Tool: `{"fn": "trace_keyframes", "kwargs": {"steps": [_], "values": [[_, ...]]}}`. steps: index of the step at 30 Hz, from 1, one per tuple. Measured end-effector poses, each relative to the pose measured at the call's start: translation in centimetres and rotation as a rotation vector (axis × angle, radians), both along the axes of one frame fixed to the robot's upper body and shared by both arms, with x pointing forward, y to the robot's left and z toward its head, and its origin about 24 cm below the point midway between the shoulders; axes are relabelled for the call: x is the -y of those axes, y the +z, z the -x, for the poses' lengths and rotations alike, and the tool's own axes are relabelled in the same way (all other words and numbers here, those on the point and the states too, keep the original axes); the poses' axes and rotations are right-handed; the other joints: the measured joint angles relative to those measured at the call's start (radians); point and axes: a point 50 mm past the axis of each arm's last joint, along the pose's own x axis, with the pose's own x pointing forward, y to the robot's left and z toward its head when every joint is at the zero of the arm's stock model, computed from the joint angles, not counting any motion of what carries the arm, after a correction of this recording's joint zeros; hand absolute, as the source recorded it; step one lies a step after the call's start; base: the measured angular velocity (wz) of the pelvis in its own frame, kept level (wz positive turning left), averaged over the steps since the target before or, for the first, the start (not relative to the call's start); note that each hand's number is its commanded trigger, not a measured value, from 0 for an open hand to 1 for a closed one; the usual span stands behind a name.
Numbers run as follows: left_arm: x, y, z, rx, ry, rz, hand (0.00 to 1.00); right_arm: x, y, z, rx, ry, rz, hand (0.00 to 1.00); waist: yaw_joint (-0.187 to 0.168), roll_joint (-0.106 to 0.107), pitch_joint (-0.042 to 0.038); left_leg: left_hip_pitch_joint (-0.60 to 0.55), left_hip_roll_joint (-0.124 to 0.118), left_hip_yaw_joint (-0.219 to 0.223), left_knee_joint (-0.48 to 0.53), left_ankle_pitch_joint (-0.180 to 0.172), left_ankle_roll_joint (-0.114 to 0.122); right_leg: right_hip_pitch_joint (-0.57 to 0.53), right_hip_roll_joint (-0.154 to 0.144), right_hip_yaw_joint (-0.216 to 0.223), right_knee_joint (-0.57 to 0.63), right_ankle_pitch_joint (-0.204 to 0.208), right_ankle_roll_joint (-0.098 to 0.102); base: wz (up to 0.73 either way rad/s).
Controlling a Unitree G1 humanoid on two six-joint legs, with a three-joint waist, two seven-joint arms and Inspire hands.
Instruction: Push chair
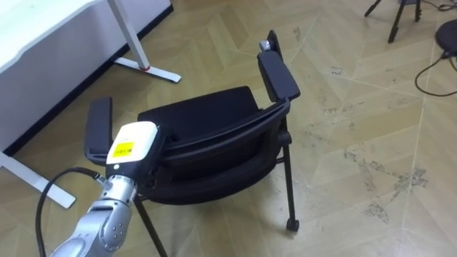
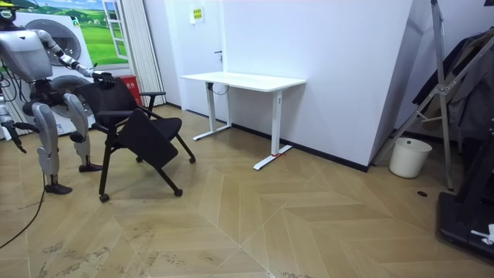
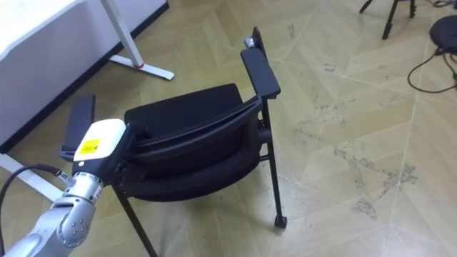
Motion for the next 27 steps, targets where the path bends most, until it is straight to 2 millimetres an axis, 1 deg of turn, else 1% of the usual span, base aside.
{"fn": "trace_keyframes", "kwargs": {"steps": [1,2,4,5,6,7,8,9,10,11,12,13,14,15,16,17,18,19,20,21,22,23,25,26,27], "values": [[-0.2,0.1,0.0,-0.005,0.002,-0.003,1.00,0.1,0.0,0.6,0.007,-0.070,-0.018,0.00,-0.003,-0.005,0.0030,-0.001,0.000,0.002,0.000,0.000,0.000,-0.003,0.000,-0.001,0.002,0.000,0.000,-0.10],[-0.3,0.1,-0.1,-0.004,0.004,-0.004,1.00,0.2,0.0,1.0,0.009,-0.126,-0.026,0.00,-0.007,0.000,0.0000,-0.001,0.001,0.002,0.000,0.000,0.000,-0.004,0.001,-0.001,0.002,0.000,0.000,0.00],[-0.5,0.2,-0.1,-0.002,0.009,-0.009,1.00,0.7,0.2,3.1,0.032,-0.390,-0.033,0.00,-0.016,-0.005,0.0031,-0.002,0.002,0.002,-0.001,0.000,0.000,-0.003,0.003,-0.002,0.002,0.000,0.000,0.02],[-0.6,0.2,-0.1,-0.001,0.012,-0.009,1.00,0.9,0.3,3.7,0.044,-0.471,-0.032,0.00,-0.021,-0.005,0.0034,-0.001,0.002,0.002,-0.001,-0.001,0.000,-0.003,0.003,0.000,0.002,0.000,0.000,0.00],[-1.0,0.3,-0.1,0.001,0.014,-0.013,1.00,1.3,0.5,4.7,0.090,-0.653,-0.024,0.00,-0.025,-0.008,0.0051,-0.002,0.003,0.003,-0.001,-0.001,0.000,-0.008,0.004,0.006,0.007,0.000,0.000,-0.16],[-1.7,0.4,0.0,0.003,0.022,-0.017,1.00,2.0,0.9,5.6,0.142,-0.817,-0.004,0.00,-0.029,-0.010,0.0065,-0.005,0.006,0.014,-0.001,-0.001,0.000,-0.022,0.006,0.022,0.015,0.000,0.000,-0.24],[-2.0,0.5,0.1,0.005,0.030,-0.015,1.00,2.3,1.0,5.9,0.168,-0.890,0.008,0.00,-0.032,-0.010,0.0065,-0.008,0.008,0.020,0.000,-0.002,-0.001,-0.029,0.008,0.026,0.017,0.000,-0.001,-0.31],[-2.5,0.7,0.1,0.012,0.045,-0.019,1.00,2.8,1.4,6.6,0.213,-1.018,0.031,0.00,-0.037,-0.013,0.0077,-0.010,0.013,0.032,0.000,-0.004,0.000,-0.043,0.012,0.039,0.030,0.000,-0.001,-0.24],[-3.1,0.9,0.1,0.016,0.055,-0.034,1.00,3.5,1.8,7.1,0.265,-1.151,0.063,0.00,-0.048,-0.020,0.0068,-0.016,0.015,0.036,0.002,-0.004,0.000,-0.051,0.015,0.049,0.030,0.000,-0.001,-0.17],[-3.5,0.9,0.2,0.017,0.064,-0.040,1.00,4.0,2.0,7.1,0.306,-1.214,0.080,0.00,-0.055,-0.023,0.0061,-0.019,0.015,0.036,0.004,-0.004,0.000,-0.052,0.016,0.055,0.030,0.000,-0.002,-0.09],[-4.2,1.0,0.5,0.020,0.077,-0.051,1.00,5.3,2.8,7.0,0.388,-1.304,0.123,0.00,-0.069,-0.026,0.0065,-0.022,0.015,0.038,0.005,-0.005,0.002,-0.057,0.017,0.066,0.030,0.001,-0.002,-0.06],[-4.5,0.9,0.7,0.022,0.089,-0.053,1.00,6.1,3.3,6.8,0.436,-1.335,0.146,0.00,-0.081,-0.031,0.0073,-0.024,0.014,0.040,0.005,-0.006,0.003,-0.057,0.017,0.069,0.031,0.001,-0.002,-0.06],[-5.1,0.8,1.1,0.024,0.113,-0.056,1.00,7.5,4.3,6.2,0.525,-1.380,0.196,0.00,-0.099,-0.035,0.0036,-0.030,0.014,0.041,0.006,-0.006,0.003,-0.060,0.017,0.072,0.036,0.001,-0.002,-0.05],[-5.5,0.8,1.4,0.031,0.132,-0.057,1.00,8.6,5.2,6.0,0.590,-1.421,0.251,0.00,-0.110,-0.043,-0.0034,-0.036,0.014,0.042,0.008,-0.006,0.004,-0.071,0.017,0.077,0.047,0.000,-0.001,-0.04],[-5.7,0.8,1.5,0.045,0.141,-0.060,1.00,9.4,6.0,5.6,0.630,-1.431,0.296,0.00,-0.118,-0.053,-0.0037,-0.036,0.015,0.041,0.013,-0.006,0.004,-0.073,0.019,0.084,0.048,0.001,-0.002,-0.03],[-5.8,0.9,1.5,0.049,0.143,-0.064,1.00,9.8,6.4,5.3,0.649,-1.437,0.315,0.00,-0.123,-0.056,-0.0041,-0.039,0.015,0.041,0.018,-0.006,0.004,-0.079,0.021,0.093,0.048,0.001,-0.003,0.00],[-6.0,1.0,1.5,0.053,0.140,-0.073,1.00,10.6,7.3,4.5,0.680,-1.437,0.350,0.00,-0.128,-0.058,-0.0070,-0.050,0.016,0.041,0.029,-0.009,0.008,-0.087,0.023,0.102,0.050,0.002,-0.004,0.00],[-6.3,1.1,1.5,0.053,0.136,-0.084,1.00,11.5,8.4,2.9,0.729,-1.424,0.373,0.00,-0.133,-0.056,-0.0054,-0.053,0.016,0.041,0.035,-0.011,0.010,-0.088,0.023,0.109,0.052,0.003,-0.003,0.00],[-6.4,1.1,1.6,0.051,0.137,-0.087,1.00,12.0,9.1,2.4,0.748,-1.411,0.395,0.00,-0.137,-0.055,-0.0048,-0.053,0.016,0.042,0.035,-0.011,0.011,-0.088,0.023,0.112,0.053,0.004,-0.002,-0.05],[-6.5,1.1,1.7,0.047,0.139,-0.090,1.00,12.8,10.5,1.0,0.792,-1.381,0.435,0.00,-0.142,-0.057,-0.0037,-0.051,0.016,0.045,0.035,-0.011,0.011,-0.086,0.023,0.115,0.058,0.004,-0.002,-0.05],[-6.6,1.1,1.7,0.049,0.141,-0.091,1.00,13.0,11.1,0.4,0.813,-1.364,0.456,0.00,-0.143,-0.057,-0.0029,-0.053,0.016,0.045,0.036,-0.011,0.011,-0.086,0.023,0.116,0.064,0.004,-0.002,0.00],[-6.6,1.1,1.7,0.056,0.142,-0.093,1.00,13.5,12.5,-0.8,0.855,-1.330,0.502,0.00,-0.143,-0.059,-0.0014,-0.056,0.016,0.044,0.039,-0.011,0.011,-0.089,0.023,0.115,0.065,0.004,-0.002,0.00],[-6.7,1.4,1.7,0.072,0.140,-0.089,1.00,14.7,16.0,-3.4,0.966,-1.266,0.581,0.00,-0.141,-0.053,-0.0026,-0.077,0.016,0.044,0.049,-0.013,0.014,-0.117,0.023,0.121,0.067,0.006,-0.001,-0.03],[-6.8,1.4,1.7,0.076,0.140,-0.088,1.00,14.9,17.0,-4.2,0.992,-1.236,0.612,0.00,-0.140,-0.051,-0.0007,-0.078,0.016,0.045,0.049,-0.013,0.014,-0.120,0.023,0.124,0.068,0.006,-0.001,-0.07],[-6.8,1.4,1.7,0.076,0.140,-0.088,1.00,15.3,19.1,-5.7,1.037,-1.156,0.690,0.00,-0.140,-0.048,0.0005,-0.078,0.015,0.045,0.049,-0.014,0.015,-0.120,0.023,0.124,0.067,0.006,0.000,0.00]]}}
